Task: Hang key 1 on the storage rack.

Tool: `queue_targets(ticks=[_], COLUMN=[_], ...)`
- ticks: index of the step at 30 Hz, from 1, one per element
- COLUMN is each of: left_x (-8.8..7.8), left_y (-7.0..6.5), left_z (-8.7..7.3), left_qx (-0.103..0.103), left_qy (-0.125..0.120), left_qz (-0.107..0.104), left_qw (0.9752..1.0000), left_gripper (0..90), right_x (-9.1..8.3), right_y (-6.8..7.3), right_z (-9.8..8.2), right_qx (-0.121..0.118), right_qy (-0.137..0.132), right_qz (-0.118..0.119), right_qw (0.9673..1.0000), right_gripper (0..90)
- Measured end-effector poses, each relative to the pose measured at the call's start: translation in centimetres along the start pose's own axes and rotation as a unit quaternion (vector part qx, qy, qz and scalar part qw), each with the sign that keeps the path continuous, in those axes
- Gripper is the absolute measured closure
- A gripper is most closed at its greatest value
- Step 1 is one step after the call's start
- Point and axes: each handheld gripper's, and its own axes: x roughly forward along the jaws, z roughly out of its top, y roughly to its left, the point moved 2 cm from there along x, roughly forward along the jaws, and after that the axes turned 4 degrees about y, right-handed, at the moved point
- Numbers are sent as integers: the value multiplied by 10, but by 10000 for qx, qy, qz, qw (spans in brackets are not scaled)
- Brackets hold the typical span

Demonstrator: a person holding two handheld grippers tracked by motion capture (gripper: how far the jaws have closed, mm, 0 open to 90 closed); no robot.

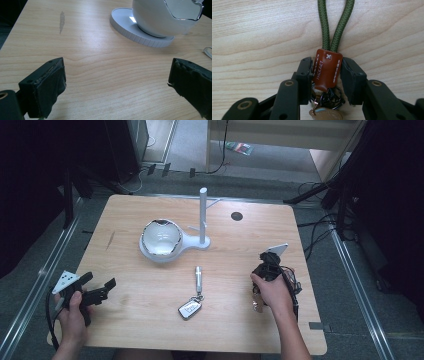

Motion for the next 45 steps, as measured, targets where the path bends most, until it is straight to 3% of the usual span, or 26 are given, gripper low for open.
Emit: queue_targets(ticks=[8, 14, 19, 23, 25, 26, 31, 37, 38, 39, 45], left_x=[0, 0, 1, 1, 1, 1, 1, 1, 1, 1, 1], left_y=[0, 0, 0, 0, 0, 0, 1, 1, 1, 0, 0], left_z=[0, 0, 0, 0, 0, 0, 0, 1, 1, 0, 0], left_qx=[3, 4, -2, -4, 3, 9, 1, 1, 2, 1, 5], left_qy=[10, 18, 19, 28, 39, 36, 17, 14, 14, 7, 8], left_qz=[-5, -5, -6, -7, 2, 1, -14, -10, -10, -10, -2], left_qw=[10000, 10000, 10000, 10000, 10000, 10000, 10000, 10000, 10000, 10000, 10000], left_gripper=[17, 17, 17, 17, 17, 17, 17, 17, 17, 17, 17], right_x=[2, 2, 2, 2, 1, 1, 0, -14, -20, -20, -38], right_y=[2, 3, 6, 4, -1, -1, -9, -12, -15, -15, -18], right_z=[-1, -3, -2, -2, -2, -2, -5, -12, -13, -13, -16], right_qx=[-143, -589, -741, -661, -574, -574, -524, -533, -524, -524, -414], right_qy=[-51, -101, -103, -112, -180, -180, -453, -956, -1180, -1180, -1699], right_qz=[-120, -212, -361, -245, 15, 15, 308, 645, 745, 745, 1248], right_qw=[9998, 9980, 9965, 9975, 9982, 9982, 9971, 9919, 9888, 9888, 9767], right_gripper=[676, 689, 702, 708, 710, 710, 709, 708, 707, 707, 707])
